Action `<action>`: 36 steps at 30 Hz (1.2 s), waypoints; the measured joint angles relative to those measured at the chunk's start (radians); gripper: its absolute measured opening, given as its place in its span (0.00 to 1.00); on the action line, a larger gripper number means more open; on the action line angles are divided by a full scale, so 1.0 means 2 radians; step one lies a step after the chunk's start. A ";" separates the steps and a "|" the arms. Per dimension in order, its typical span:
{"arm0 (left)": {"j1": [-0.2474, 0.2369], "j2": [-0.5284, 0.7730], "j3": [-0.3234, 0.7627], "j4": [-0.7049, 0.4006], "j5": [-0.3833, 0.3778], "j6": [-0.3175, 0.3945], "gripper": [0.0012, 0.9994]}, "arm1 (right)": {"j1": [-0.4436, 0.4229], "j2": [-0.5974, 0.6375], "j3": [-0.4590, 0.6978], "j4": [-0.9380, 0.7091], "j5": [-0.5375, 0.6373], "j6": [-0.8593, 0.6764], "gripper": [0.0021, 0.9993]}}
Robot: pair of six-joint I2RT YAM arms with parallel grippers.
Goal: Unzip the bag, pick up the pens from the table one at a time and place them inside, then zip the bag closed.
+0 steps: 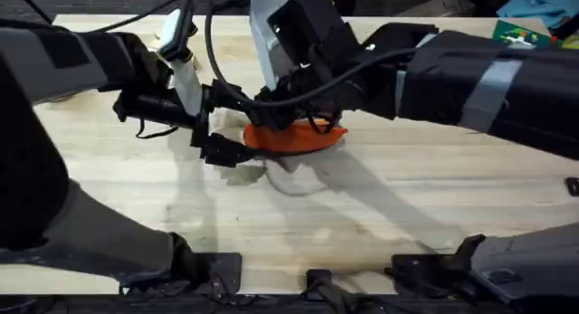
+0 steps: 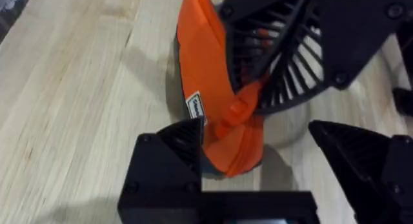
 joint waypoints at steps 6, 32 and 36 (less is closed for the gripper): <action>-0.001 0.007 0.000 0.003 0.028 -0.004 0.79 | 0.000 0.000 0.000 0.000 0.000 0.000 0.03; -0.001 0.007 0.000 0.005 0.036 -0.006 0.19 | -0.018 -0.001 0.000 -0.013 -0.010 0.002 0.03; -0.003 0.007 0.000 0.007 0.045 -0.007 0.04 | -0.032 -0.011 0.000 -0.029 -0.022 0.006 0.03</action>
